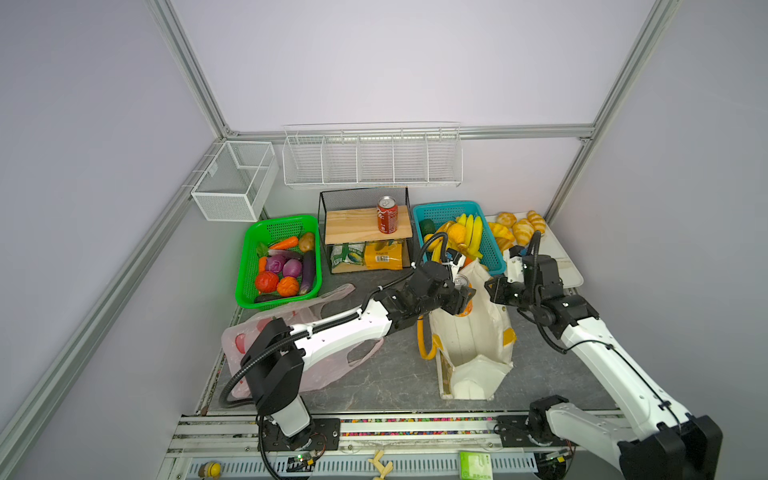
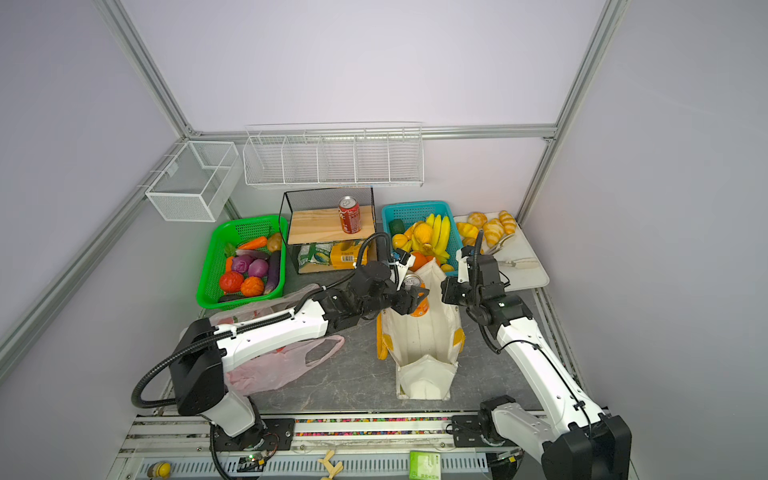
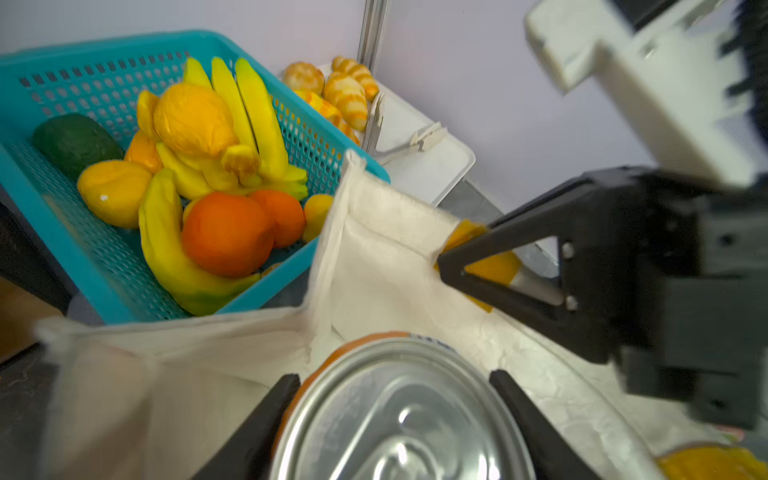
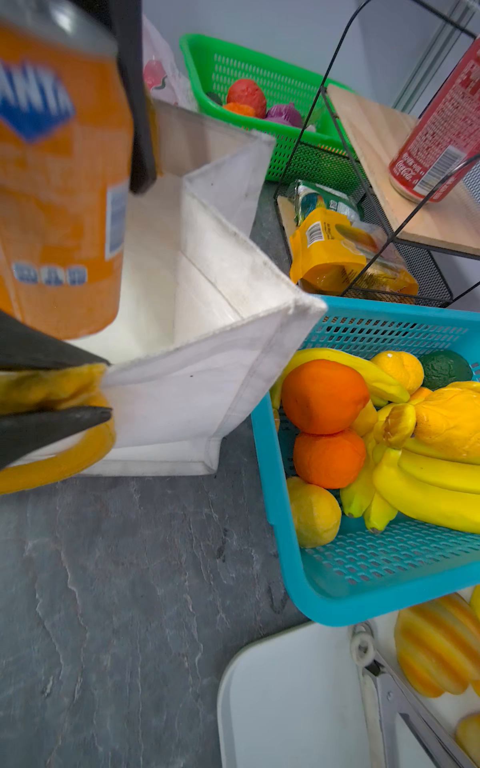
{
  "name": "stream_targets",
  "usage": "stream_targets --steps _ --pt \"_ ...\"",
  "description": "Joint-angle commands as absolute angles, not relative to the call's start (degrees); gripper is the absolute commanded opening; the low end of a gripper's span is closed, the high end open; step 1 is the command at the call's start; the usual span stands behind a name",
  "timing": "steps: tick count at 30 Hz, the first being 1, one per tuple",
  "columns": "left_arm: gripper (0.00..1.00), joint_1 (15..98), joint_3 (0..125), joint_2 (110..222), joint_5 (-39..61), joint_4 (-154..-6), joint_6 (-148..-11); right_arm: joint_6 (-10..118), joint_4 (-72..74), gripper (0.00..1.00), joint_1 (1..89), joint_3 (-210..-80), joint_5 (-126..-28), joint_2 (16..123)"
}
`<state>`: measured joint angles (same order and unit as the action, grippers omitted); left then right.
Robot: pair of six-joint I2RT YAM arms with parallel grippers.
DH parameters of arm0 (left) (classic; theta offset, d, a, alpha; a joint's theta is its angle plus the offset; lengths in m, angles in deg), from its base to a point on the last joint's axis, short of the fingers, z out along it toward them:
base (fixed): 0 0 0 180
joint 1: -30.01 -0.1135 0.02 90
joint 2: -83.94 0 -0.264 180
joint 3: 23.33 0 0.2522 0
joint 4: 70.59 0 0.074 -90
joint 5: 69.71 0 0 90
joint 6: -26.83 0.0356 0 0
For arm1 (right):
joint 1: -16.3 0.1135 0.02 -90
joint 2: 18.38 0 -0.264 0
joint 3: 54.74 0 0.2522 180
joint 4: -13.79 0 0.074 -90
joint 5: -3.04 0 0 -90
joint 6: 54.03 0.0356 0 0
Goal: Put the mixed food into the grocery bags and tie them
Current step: 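Lower the Fanta can into the tote bag with the left gripper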
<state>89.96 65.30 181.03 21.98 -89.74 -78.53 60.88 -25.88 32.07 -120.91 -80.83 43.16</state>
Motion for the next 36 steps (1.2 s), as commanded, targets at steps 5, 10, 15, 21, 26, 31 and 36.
stream_targets --steps 5,10,15,21,26,31,36 --pt "0.27 90.8 75.3 187.2 24.6 -92.1 -73.7 66.2 -20.4 0.15 31.8 -119.2 -79.9 40.9" --pt "0.28 90.8 83.2 192.5 27.9 -99.1 -78.5 68.4 -19.0 0.15 31.9 -116.4 -81.0 40.3" --pt "0.28 90.9 86.2 196.2 31.1 -100.7 -85.3 72.0 -16.4 0.15 32.0 -114.0 -81.3 39.2" --pt "0.28 91.5 86.5 197.7 35.9 -100.2 -88.4 73.6 -15.6 0.16 32.4 -112.5 -83.9 37.3" --pt "0.28 92.7 84.2 199.6 39.8 -96.6 -88.6 73.2 -15.6 0.16 32.4 -112.8 -84.7 36.8" --pt "0.3 92.8 83.9 202.4 43.3 -92.8 -87.3 73.0 -15.3 0.16 32.3 -112.5 -84.4 37.5" --pt "0.32 92.6 83.5 205.3 44.2 -88.3 -86.9 71.4 -16.1 0.16 32.3 -113.2 -84.3 38.4"
